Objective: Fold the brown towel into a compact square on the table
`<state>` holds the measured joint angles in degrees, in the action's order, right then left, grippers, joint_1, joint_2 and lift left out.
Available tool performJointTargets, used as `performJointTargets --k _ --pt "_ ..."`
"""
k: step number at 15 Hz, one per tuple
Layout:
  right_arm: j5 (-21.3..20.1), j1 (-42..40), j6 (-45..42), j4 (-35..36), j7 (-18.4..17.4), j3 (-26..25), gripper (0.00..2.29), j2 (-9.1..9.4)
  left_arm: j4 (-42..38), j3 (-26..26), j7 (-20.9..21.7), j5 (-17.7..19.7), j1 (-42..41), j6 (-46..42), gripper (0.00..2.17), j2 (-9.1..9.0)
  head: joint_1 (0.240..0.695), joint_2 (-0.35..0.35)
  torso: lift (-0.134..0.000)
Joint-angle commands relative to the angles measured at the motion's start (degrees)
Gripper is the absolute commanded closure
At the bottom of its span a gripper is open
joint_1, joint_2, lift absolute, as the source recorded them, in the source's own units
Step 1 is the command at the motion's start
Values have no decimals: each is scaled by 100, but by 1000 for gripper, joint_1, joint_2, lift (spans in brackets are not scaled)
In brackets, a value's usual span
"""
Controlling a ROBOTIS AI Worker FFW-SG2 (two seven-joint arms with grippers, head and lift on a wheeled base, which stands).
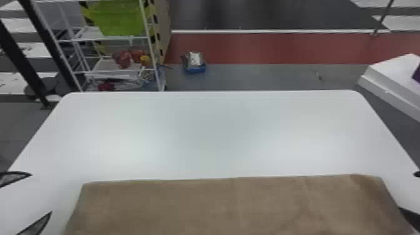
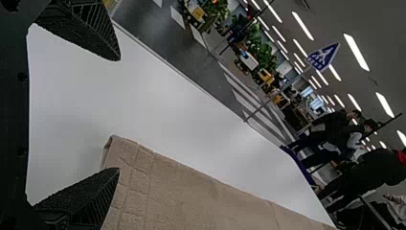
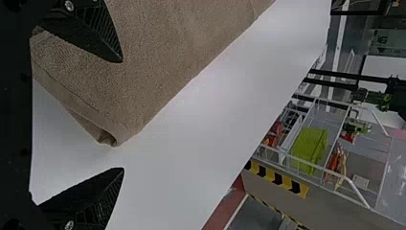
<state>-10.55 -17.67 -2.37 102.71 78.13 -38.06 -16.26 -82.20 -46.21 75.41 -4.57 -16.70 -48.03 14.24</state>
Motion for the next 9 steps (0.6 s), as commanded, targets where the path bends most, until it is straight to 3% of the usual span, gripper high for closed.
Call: performJointTargets --k 1,9 --pt "0 0 -13 4 19 0 70 0 -7 7 0 0 0 0 60 0 695 39 -134" --pt "-9 9 5 4 19 18 70 -9 2 25 26 -9 0 0 60 0 695 38 -134"
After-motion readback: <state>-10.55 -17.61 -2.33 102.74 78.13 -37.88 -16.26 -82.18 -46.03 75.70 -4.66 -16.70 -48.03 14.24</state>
